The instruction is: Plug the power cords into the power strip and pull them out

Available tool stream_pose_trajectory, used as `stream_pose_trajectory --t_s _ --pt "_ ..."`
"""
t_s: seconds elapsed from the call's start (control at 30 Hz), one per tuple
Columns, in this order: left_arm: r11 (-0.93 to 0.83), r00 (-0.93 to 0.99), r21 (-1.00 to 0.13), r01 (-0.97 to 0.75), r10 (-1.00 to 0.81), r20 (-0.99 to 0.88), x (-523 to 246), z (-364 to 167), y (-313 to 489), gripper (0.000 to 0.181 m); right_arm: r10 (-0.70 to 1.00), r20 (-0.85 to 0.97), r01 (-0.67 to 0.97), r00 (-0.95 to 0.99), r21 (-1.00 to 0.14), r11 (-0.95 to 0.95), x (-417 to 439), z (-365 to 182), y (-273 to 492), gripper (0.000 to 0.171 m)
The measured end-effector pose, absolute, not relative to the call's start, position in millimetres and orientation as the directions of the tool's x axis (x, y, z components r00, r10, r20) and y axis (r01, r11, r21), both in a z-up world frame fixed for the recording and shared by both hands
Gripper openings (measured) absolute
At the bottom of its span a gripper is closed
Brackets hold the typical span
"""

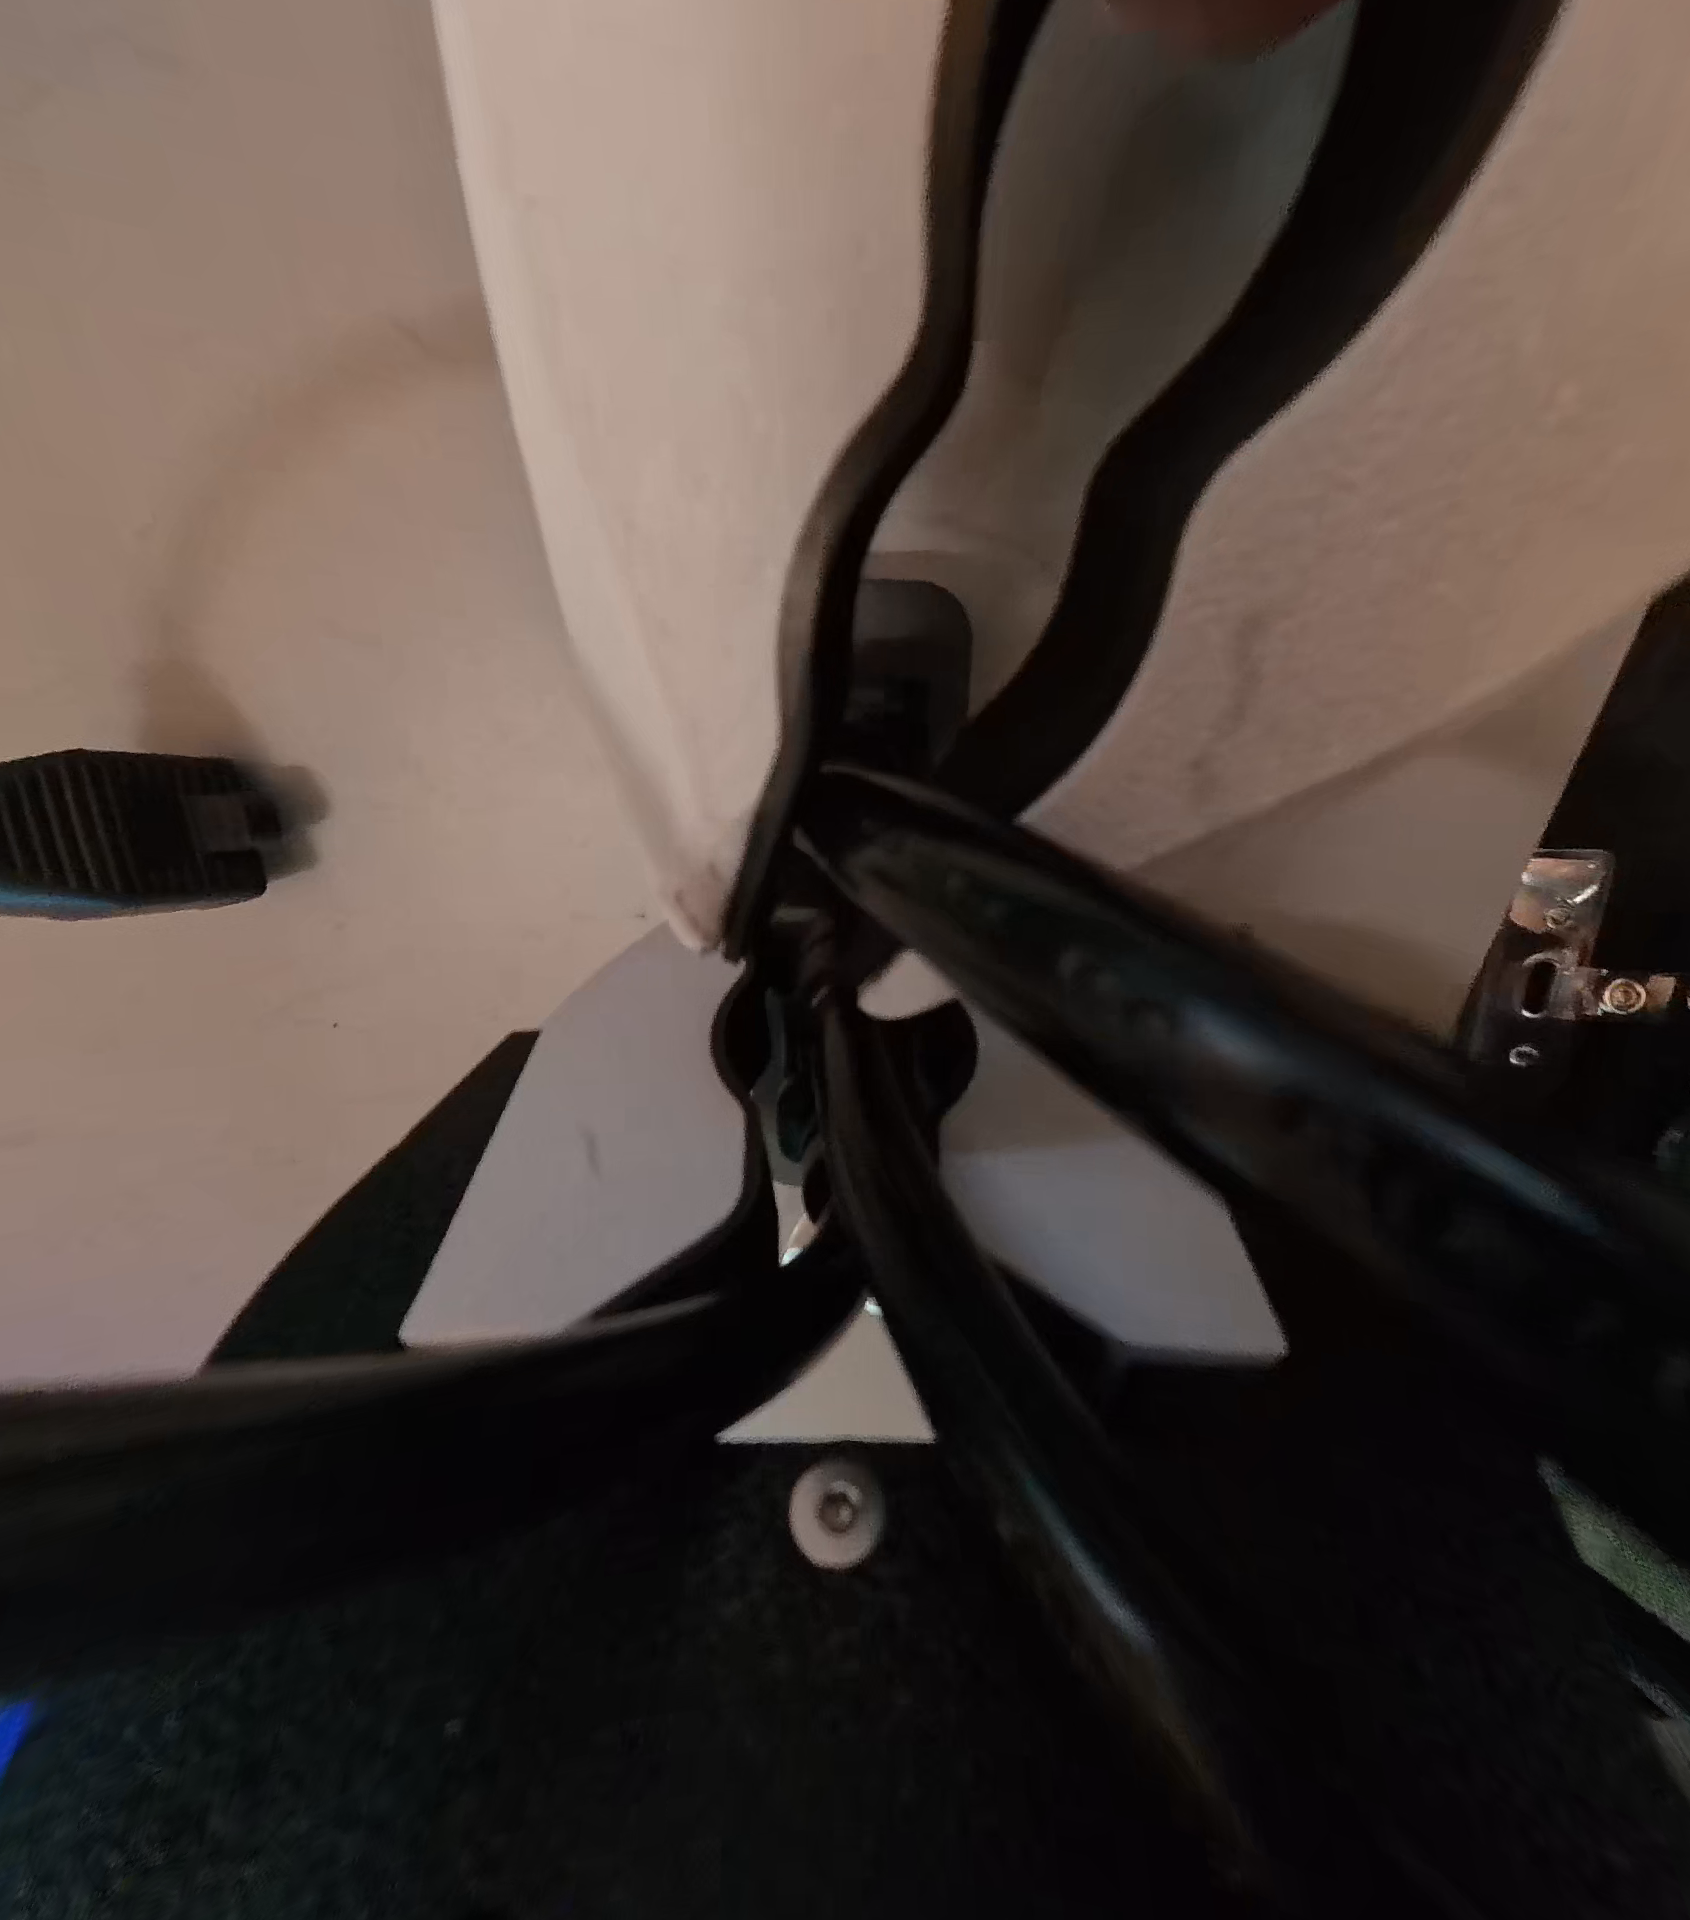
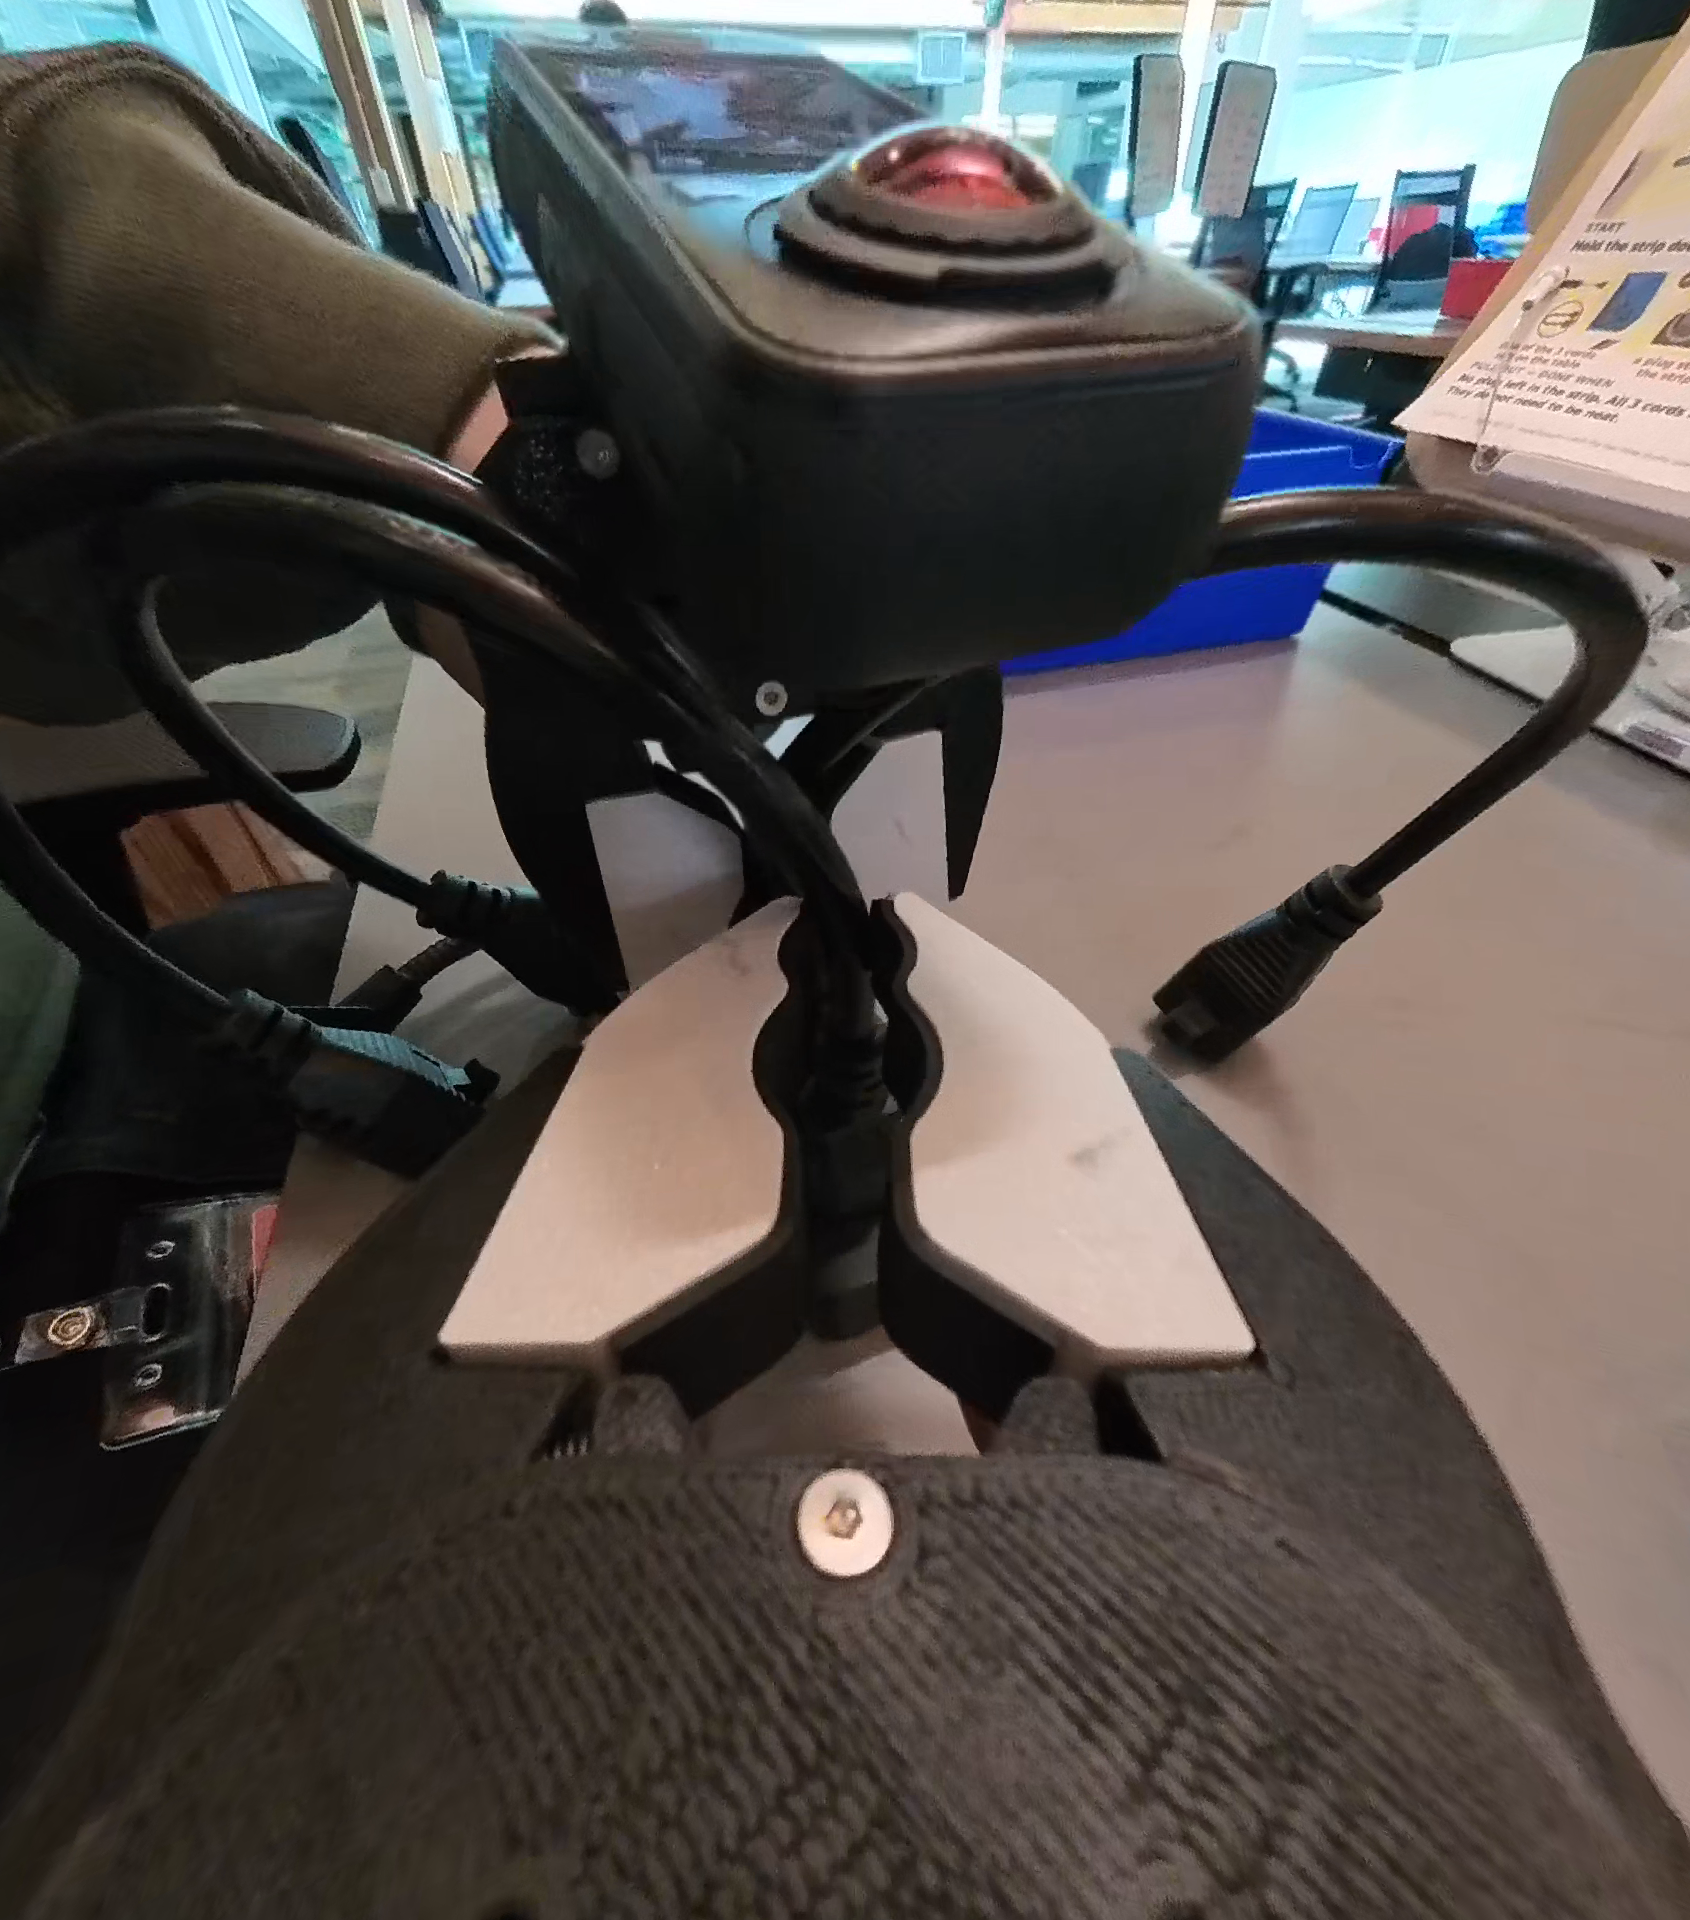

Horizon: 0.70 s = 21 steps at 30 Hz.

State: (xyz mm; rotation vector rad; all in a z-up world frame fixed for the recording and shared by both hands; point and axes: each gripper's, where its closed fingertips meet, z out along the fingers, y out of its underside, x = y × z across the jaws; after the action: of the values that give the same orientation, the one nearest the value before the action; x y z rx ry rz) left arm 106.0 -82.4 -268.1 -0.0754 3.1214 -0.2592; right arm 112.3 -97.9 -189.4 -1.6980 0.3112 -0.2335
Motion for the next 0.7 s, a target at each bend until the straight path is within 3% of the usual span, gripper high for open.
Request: stream_pose_trajectory --t_s 0.03,0.4,0.7 --pt "0.984 -0.999 -0.169 -0.048 -0.05 -0.003 106.1 -268.1 -82.4 0.026 -0.334 -0.032 -0.079 0.942 -0.989 -0.127 112.4 -189.4 -98.3 0.011" --pt "0.979 -0.997 -0.193 -0.072 -0.073 -0.001 106.2 -268.2 -84.4 0.026 -0.319 -0.017 -0.063 0.948 -0.989 -0.133 113.3 -189.4 -102.7 0.01" --pt "0.97 -0.991 -0.205 -0.133 -0.135 0.001 107.4 -268.2 -85.2 0.026 -0.348 -0.105 -0.147 0.931 -0.984 -0.097 119.0 -187.8 -99.9 0.01"
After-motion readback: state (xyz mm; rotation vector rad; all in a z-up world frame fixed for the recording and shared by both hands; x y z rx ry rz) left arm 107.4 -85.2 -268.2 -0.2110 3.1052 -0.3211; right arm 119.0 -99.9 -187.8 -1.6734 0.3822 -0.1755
